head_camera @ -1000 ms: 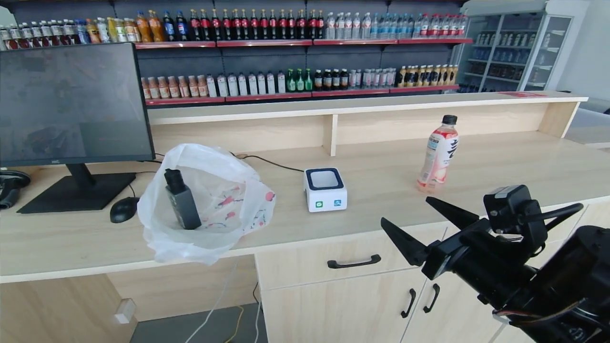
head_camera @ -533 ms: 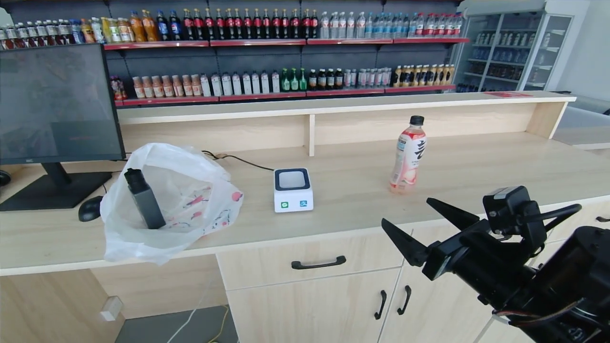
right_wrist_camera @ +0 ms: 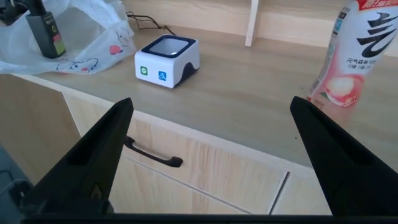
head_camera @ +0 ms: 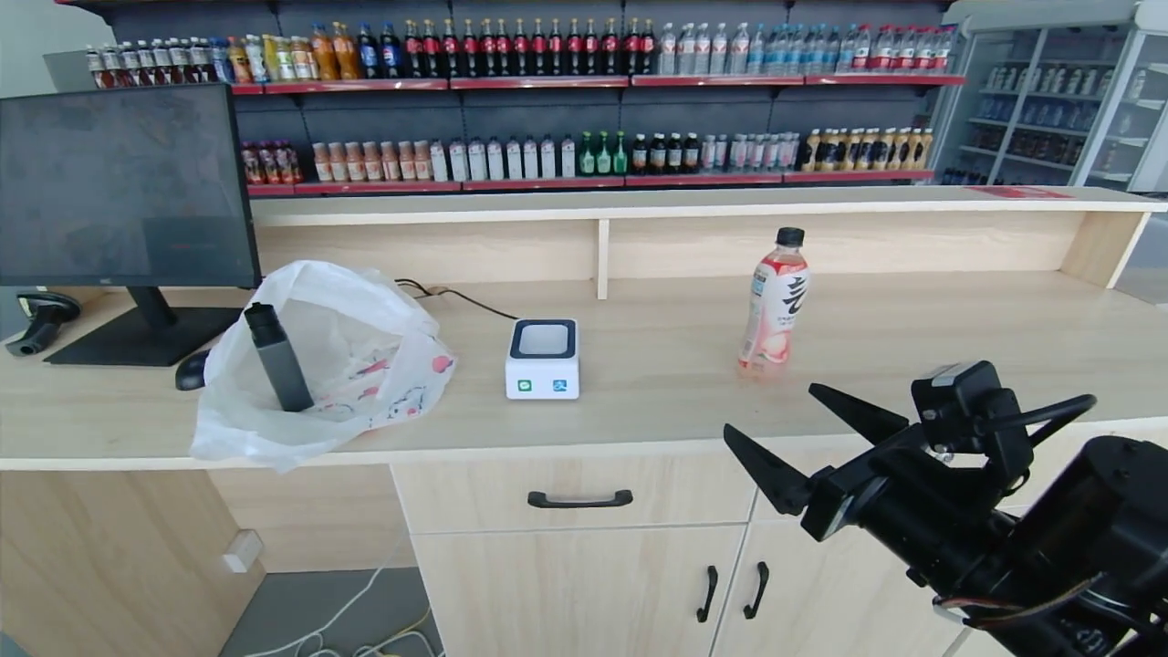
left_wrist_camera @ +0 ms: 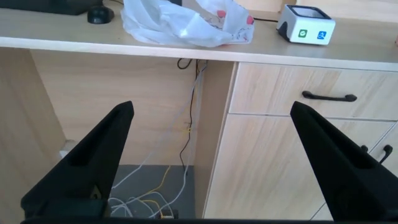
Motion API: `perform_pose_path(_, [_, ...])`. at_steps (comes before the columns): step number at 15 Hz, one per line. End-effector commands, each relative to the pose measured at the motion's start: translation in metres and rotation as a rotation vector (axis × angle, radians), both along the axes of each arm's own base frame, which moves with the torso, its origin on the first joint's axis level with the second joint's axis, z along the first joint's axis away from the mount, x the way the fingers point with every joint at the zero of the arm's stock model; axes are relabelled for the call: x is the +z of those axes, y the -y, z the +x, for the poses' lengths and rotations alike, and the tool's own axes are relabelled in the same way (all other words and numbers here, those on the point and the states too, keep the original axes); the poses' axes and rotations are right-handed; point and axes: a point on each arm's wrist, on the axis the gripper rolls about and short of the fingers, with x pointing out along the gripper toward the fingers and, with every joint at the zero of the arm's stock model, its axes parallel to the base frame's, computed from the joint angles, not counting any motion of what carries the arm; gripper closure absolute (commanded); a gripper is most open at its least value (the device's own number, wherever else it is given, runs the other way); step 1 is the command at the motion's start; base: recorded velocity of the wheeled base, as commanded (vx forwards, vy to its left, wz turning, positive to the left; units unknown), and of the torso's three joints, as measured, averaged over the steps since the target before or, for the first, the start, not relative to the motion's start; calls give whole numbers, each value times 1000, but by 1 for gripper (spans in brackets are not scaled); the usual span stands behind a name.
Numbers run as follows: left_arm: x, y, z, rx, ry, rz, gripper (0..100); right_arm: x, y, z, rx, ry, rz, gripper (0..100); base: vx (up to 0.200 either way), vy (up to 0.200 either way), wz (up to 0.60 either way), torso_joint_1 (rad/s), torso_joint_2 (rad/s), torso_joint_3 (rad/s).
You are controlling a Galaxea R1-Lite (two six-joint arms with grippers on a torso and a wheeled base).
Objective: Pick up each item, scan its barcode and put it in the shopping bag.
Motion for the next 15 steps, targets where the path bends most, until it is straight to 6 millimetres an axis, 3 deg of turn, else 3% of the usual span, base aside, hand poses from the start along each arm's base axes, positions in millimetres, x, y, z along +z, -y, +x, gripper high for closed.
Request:
perform_pose_path(1, [0, 0, 0, 0, 1, 1, 0, -4, 0, 1, -2, -12, -9, 0, 0, -200, 0, 2, 7, -2])
perform_pose_path(4, [0, 0, 0, 0, 1, 1, 0, -5, 0, 2, -4, -17, -13, 0, 67, -200, 0, 2, 1, 4])
perform_pose_path(10, [0, 0, 0, 0, 1, 2, 0, -9, 3, 11, -36, -33, -15, 0, 0, 0, 0, 0, 0, 0])
perform_pose_path(12, [0, 0, 0, 0, 1, 4, 0, -20, 11, 7, -57, -83, -42, 0, 200, 0, 0, -2, 0, 5])
perform_pose_path(15, [0, 0, 0, 0, 2, 1, 0, -10, 12, 16, -75, -58, 25, 0, 200, 0, 0, -6, 4, 2])
